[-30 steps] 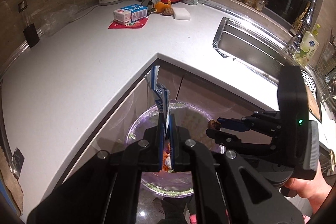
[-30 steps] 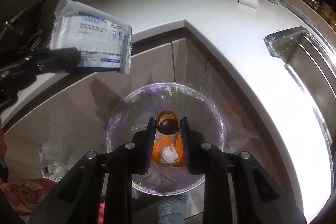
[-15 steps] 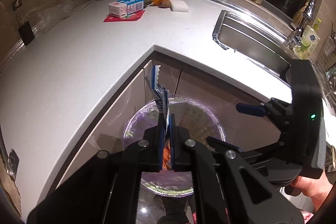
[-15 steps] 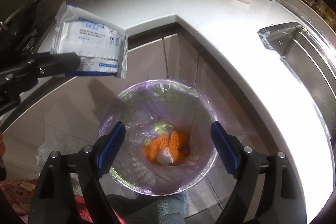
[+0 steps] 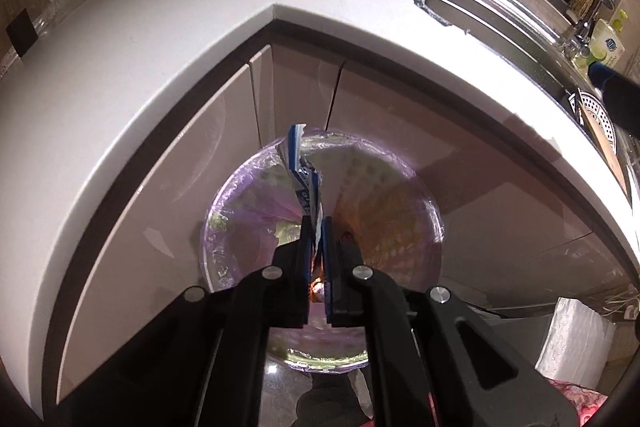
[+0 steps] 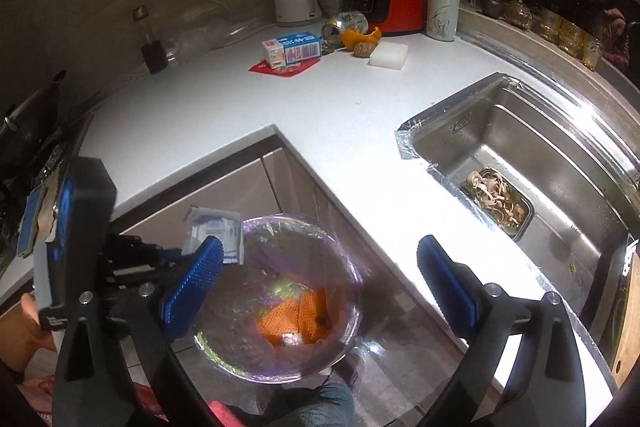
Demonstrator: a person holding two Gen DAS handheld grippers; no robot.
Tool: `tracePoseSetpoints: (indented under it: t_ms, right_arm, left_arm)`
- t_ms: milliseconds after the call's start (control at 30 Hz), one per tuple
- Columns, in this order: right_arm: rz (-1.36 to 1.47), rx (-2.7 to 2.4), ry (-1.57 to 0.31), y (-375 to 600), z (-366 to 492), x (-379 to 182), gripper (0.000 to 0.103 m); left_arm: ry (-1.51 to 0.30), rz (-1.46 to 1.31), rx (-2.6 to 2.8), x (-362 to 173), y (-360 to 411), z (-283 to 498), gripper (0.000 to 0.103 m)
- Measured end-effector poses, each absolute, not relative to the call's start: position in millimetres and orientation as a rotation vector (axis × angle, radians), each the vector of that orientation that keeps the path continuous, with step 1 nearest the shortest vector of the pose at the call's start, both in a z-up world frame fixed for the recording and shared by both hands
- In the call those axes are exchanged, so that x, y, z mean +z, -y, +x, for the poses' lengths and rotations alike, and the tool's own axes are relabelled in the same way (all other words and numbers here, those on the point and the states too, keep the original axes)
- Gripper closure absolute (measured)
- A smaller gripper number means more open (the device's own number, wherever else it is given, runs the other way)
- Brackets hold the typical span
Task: Collect trash
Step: 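Open both tools over the bin to drop the walnut and medicine packet, then grasp the blue-and-white milk carton with the left tool and lift it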
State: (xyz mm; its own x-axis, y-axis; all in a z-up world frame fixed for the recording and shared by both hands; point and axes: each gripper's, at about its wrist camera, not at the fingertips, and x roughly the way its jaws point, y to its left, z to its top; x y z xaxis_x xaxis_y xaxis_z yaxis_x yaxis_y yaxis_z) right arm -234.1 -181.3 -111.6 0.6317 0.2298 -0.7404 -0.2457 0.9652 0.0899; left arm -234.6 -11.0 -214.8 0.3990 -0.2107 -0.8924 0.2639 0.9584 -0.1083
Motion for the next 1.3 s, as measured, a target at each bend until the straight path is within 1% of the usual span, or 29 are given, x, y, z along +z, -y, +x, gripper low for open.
tracePoseSetpoints:
  t_ms: [33, 67, 133, 167, 200, 300, 467, 600, 667, 767, 867, 1100, 1300]
  right_arm:
    - [-0.023, 0.268, -0.844, 182, -233, -111, 0.005]
    - [-0.027, 0.266, -0.844, 183, -232, -110, 0.004]
    - [-0.032, 0.265, -0.848, 183, -231, -108, 0.004]
    - [-0.034, 0.267, -0.850, 183, -229, -107, 0.003]
    - [-0.036, 0.268, -0.851, 183, -228, -107, 0.003]
    - [-0.043, 0.267, -0.855, 185, -222, -107, 0.003]
    - [-0.024, 0.262, -0.836, 193, -213, -98, 0.003]
    - [-0.009, 0.257, -0.814, 204, -200, -87, 0.002]
    - [-0.009, 0.255, -0.806, 209, -192, -84, 0.002]
    - [0.001, 0.263, -0.808, 217, -179, -84, 0.002]
    - [0.005, 0.279, -0.817, 226, -165, -88, 0.002]
    - [-0.016, 0.326, -0.857, 244, -122, -104, 0.002]
    - [-0.017, 0.356, -0.899, 260, -73, -120, 0.002]
  left_arm:
    - [-1.140, 0.047, -0.314, -220, 12, -234, 0.098]
    - [-1.161, 0.041, -0.325, -225, 14, -233, 0.095]
    - [-1.178, 0.039, -0.329, -230, 16, -233, 0.075]
    - [-1.168, 0.044, -0.315, -230, 17, -234, 0.051]
    - [-1.146, 0.054, -0.298, -228, 18, -235, 0.036]
    - [-1.106, 0.080, -0.311, -220, 26, -235, 0.026]
    - [-1.068, 0.071, -0.340, -197, 31, -225, 0.018]
    - [-0.992, 0.016, -0.359, -158, 26, -201, 0.010]
    - [-0.936, 0.001, -0.350, -136, 22, -182, 0.008]
    - [-0.850, 0.035, -0.319, -110, 18, -147, 0.008]
    - [-0.788, 0.113, -0.265, -96, 9, -97, 0.008]
    - [-0.798, 0.216, -0.249, -95, -13, 36, 0.008]
    - [-0.864, 0.271, -0.299, -126, -15, 111, 0.008]
